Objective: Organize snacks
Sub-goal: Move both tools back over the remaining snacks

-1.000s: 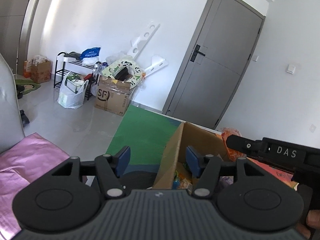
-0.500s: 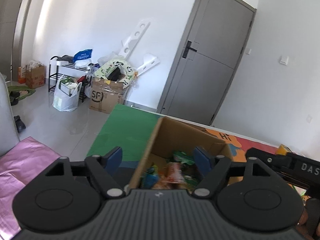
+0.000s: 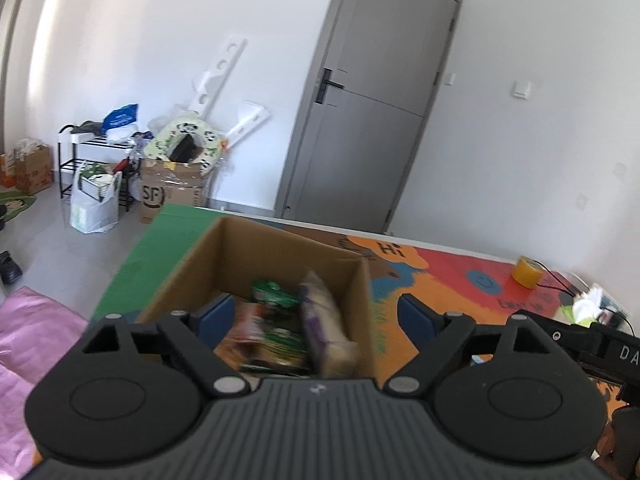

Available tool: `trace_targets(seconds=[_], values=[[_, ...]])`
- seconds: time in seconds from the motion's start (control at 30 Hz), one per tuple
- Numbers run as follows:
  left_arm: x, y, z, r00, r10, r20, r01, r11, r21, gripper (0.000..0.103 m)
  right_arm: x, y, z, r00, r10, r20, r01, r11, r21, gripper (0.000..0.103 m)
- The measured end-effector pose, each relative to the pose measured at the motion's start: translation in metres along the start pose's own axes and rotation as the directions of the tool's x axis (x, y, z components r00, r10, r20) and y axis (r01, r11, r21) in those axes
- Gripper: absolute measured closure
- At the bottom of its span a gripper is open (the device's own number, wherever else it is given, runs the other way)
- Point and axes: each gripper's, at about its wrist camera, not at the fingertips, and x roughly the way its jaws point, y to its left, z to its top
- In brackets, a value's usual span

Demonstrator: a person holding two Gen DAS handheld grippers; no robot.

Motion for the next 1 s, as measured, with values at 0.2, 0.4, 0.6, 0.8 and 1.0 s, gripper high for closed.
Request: trace_targets(seconds=[0.2,0.4,0.6,0.8,1.0], values=[[0.002,-0.026,-0.009,0.999,-0.031,-0.012,0.031,0.999,0.028,0.014,-0.020,-0.024,-0.002,0.998,-0.051,0.024,0.051,0.999,0.015,0.007],[0.004,-0.050,-0.017,0.996,-0.087,-0.029,0.088,0.995,0.047,0.014,-0.038,-0.048,-0.006,0.995,-0.095,0.041,0.094,0.995,0.030,0.000],[0.007,-0.072,-0.024,0.991,-0.121,-0.048,0.124,0.990,0.070,0.014,-0.052,-0.072,-0.007,0.990,-0.135,0.048,0.132,0.989,0.061,0.000],[0.012,-0.088,-0.028,0.988,-0.140,-0.066,0.145,0.986,0.082,0.014,-0.062,-0.092,-0.010,0.985,-0.162,0.050,0.157,0.983,0.091,0.000],[0.020,-0.104,-0.033,0.984,-0.150,-0.091,0.158,0.984,0.086,0.014,-0.070,-0.108,-0.014,0.981,-0.189,0.048,0.183,0.978,0.103,0.000]])
